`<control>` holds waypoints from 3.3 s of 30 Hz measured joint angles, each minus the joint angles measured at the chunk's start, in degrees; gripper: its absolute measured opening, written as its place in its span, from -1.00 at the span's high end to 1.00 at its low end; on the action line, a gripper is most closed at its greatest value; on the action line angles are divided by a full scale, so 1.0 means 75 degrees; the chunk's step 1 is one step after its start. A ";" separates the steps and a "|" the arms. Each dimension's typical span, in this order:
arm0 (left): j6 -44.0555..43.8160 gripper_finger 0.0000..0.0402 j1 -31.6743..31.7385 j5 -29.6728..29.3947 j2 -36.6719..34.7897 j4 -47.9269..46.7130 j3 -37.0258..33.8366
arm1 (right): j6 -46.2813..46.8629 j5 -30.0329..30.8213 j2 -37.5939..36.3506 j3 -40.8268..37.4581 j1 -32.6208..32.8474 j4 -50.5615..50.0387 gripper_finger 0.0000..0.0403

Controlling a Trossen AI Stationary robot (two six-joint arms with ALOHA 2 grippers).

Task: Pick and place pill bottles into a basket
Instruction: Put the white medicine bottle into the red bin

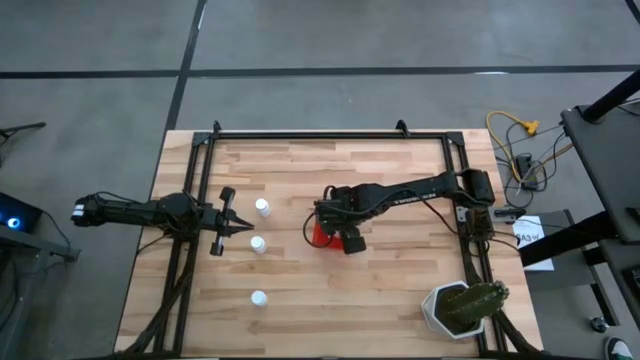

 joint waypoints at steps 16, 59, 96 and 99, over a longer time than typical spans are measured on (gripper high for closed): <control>0.0002 0.99 0.0001 0.0001 0.0000 0.0000 0.0000 | -0.0157 0.0156 0.0000 0.0000 0.0006 0.0438 0.08; 0.0002 0.99 -0.0002 0.0001 0.0000 0.0003 -0.0002 | -0.0007 -0.4776 -0.1427 -0.1424 -0.0672 0.5265 0.51; 0.0002 0.99 -0.0001 0.0000 0.0000 0.0000 -0.0001 | 0.0759 -0.5065 -0.5371 -0.6274 -0.1831 1.0453 0.71; -0.0001 0.99 0.0000 0.0001 0.0000 0.0003 -0.0001 | 0.0746 -0.5043 -0.5412 -0.6274 -0.1864 1.0453 0.71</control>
